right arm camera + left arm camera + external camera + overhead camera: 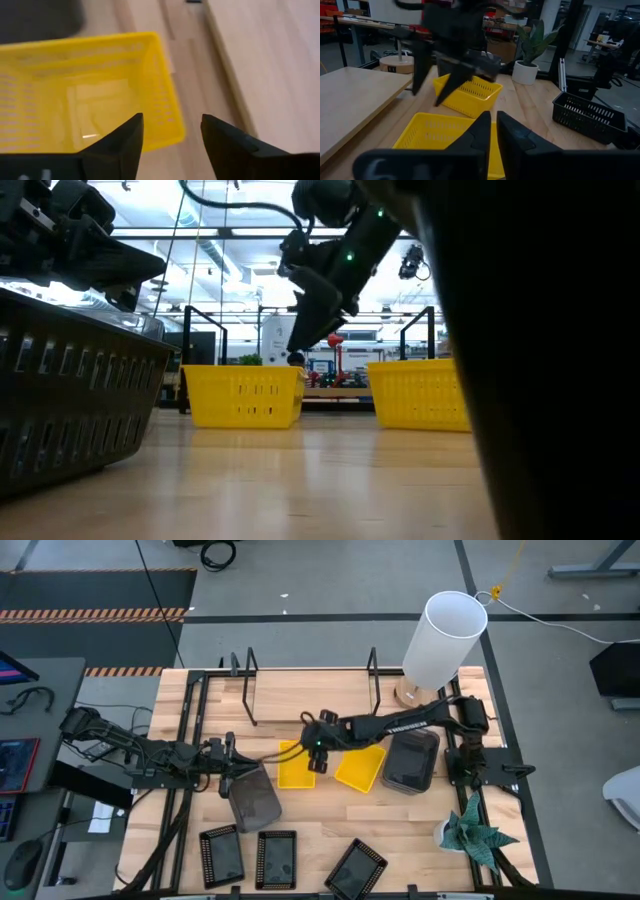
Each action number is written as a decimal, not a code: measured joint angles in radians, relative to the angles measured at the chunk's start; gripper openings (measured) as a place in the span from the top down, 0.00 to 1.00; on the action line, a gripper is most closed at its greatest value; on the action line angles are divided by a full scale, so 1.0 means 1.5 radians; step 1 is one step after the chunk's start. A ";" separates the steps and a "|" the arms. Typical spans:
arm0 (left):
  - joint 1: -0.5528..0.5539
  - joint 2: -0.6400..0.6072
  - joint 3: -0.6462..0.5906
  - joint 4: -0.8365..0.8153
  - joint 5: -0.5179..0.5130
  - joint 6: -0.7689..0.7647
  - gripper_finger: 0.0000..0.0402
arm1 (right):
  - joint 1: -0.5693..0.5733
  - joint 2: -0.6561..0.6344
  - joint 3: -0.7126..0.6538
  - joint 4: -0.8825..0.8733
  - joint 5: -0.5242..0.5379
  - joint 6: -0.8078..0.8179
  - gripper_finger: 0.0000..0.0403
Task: Stack baskets on shelf by color
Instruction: Stack the left yellow bin on the yellow bins
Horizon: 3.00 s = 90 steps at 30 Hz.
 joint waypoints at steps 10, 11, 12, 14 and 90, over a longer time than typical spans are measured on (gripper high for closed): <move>0.000 0.000 0.000 0.001 0.000 0.000 0.92 | -0.052 0.047 0.001 0.115 -0.079 -0.056 0.38; 0.000 0.000 0.000 0.002 0.000 0.000 0.92 | -0.055 0.058 0.001 0.116 -0.083 -0.063 0.38; 0.000 0.000 0.000 0.002 0.000 0.000 0.92 | -0.057 0.068 0.001 0.121 -0.084 -0.072 0.37; 0.000 0.000 0.000 0.001 0.000 0.000 0.93 | -0.060 0.085 0.000 0.126 -0.086 -0.089 0.37; 0.000 0.000 0.000 0.000 0.000 0.000 0.90 | 0.055 -0.263 -0.193 -0.324 0.066 0.270 0.93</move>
